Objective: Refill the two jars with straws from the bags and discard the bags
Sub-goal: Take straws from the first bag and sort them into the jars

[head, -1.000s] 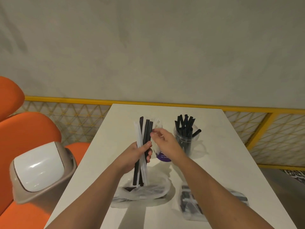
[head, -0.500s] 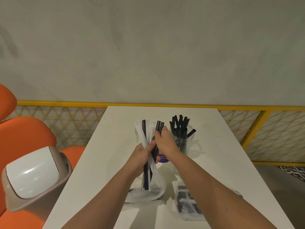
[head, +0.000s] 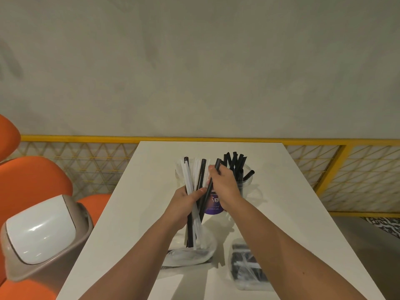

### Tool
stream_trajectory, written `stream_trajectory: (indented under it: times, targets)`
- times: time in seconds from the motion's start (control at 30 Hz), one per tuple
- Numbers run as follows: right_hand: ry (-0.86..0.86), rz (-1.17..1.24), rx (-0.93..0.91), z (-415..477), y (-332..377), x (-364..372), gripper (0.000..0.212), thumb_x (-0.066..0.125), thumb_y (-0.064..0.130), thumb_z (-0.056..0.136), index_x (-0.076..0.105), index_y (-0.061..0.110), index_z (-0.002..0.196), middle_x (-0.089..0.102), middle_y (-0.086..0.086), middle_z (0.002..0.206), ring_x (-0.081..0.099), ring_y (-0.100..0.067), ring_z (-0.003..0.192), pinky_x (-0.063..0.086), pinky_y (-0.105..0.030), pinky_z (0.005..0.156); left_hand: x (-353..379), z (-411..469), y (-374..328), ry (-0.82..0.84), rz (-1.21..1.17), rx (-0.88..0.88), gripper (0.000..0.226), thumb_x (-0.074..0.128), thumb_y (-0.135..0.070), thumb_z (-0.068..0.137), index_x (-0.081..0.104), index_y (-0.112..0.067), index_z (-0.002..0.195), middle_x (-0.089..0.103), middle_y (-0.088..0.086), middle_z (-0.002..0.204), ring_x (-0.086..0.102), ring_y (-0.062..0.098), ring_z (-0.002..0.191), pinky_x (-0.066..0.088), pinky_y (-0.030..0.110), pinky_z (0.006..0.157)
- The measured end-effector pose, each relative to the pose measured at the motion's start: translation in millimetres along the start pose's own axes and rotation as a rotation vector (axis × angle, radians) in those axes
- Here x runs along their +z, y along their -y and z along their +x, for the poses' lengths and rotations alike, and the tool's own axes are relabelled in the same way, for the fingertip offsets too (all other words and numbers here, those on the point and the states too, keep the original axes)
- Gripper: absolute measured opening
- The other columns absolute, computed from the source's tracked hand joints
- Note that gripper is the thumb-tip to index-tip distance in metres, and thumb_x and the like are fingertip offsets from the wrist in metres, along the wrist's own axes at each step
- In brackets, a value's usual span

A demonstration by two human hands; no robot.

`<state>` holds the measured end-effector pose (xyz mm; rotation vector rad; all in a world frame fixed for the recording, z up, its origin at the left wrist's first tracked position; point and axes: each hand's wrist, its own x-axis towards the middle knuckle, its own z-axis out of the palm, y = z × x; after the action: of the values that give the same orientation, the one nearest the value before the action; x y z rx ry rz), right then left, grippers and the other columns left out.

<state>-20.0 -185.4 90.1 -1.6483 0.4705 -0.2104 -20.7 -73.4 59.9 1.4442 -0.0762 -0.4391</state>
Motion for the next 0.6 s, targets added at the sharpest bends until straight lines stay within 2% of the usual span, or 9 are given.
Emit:
stream_trajectory:
  times: [0.07, 0.17, 0.27, 0.33, 0.4, 0.5, 0.6]
  targets:
    - [-0.043, 0.04, -0.015, 5, 2, 0, 0.018, 0.043, 0.03, 0.097, 0.052, 0.016, 0.09, 0.048, 0.001, 0.067, 0.049, -0.015, 0.064, 0.048, -0.038, 0.072, 0, 0, -1, 0.028, -0.023, -0.003, 0.015, 0.056, -0.009, 0.093, 0.062, 0.002, 0.1, 0.068, 0.011, 0.073, 0.066, 0.019, 0.063, 0.054, 0.026, 0.06]
    - [-0.039, 0.027, -0.019, 11, 10, -5, 0.018, 0.051, 0.034, 0.094, 0.056, 0.017, 0.098, 0.043, 0.007, 0.067, 0.039, -0.007, 0.059, 0.037, -0.025, 0.057, -2, -2, -4, 0.111, -0.024, -0.014, 0.014, 0.054, -0.008, 0.094, 0.059, 0.004, 0.1, 0.063, 0.016, 0.074, 0.06, 0.021, 0.06, 0.052, 0.025, 0.056]
    - [0.089, -0.011, 0.089, 12, 20, -16, 0.018, 0.057, 0.034, 0.091, 0.056, 0.016, 0.086, 0.039, 0.003, 0.062, 0.035, -0.009, 0.054, 0.032, -0.022, 0.052, -5, -4, -8, 0.186, 0.024, -0.017, 0.016, 0.055, -0.012, 0.093, 0.061, 0.0, 0.102, 0.064, 0.015, 0.077, 0.06, 0.019, 0.061, 0.053, 0.025, 0.058]
    - [0.155, -0.034, 0.108, 12, 25, -21, 0.02, 0.056, 0.033, 0.091, 0.055, 0.014, 0.085, 0.034, 0.002, 0.059, 0.031, -0.01, 0.052, 0.029, -0.022, 0.048, -6, -6, -9, 0.217, 0.035, -0.013, 0.016, 0.055, -0.014, 0.093, 0.061, 0.0, 0.1, 0.065, 0.012, 0.075, 0.059, 0.018, 0.059, 0.052, 0.026, 0.06]
    - [0.124, -0.05, 0.035, 14, 30, -23, 0.024, 0.053, 0.032, 0.093, 0.058, 0.009, 0.095, 0.033, 0.001, 0.058, 0.031, -0.01, 0.05, 0.028, -0.022, 0.048, -8, -7, -11, 0.247, 0.066, -0.005, 0.017, 0.054, -0.016, 0.094, 0.06, -0.001, 0.098, 0.064, 0.008, 0.071, 0.055, 0.017, 0.055, 0.051, 0.027, 0.062]
    - [-0.012, 0.043, -0.08, 24, 48, -32, 0.028, 0.048, 0.03, 0.096, 0.059, 0.005, 0.103, 0.038, 0.003, 0.059, 0.034, -0.009, 0.051, 0.029, -0.022, 0.049, -9, -7, -13, 0.286, 0.138, 0.019, 0.018, 0.054, -0.019, 0.094, 0.059, -0.002, 0.098, 0.064, 0.005, 0.071, 0.05, 0.015, 0.052, 0.05, 0.027, 0.064]
    - [-0.104, 0.124, -0.192, 34, 74, -46, 0.019, 0.046, 0.027, 0.097, 0.056, 0.012, 0.097, 0.05, 0.005, 0.075, 0.047, -0.01, 0.068, 0.041, -0.021, 0.059, -11, -5, -14, 0.264, 0.182, 0.029, 0.027, 0.056, -0.02, 0.093, 0.059, 0.003, 0.106, 0.062, 0.003, 0.071, 0.045, 0.012, 0.051, 0.045, 0.024, 0.059]
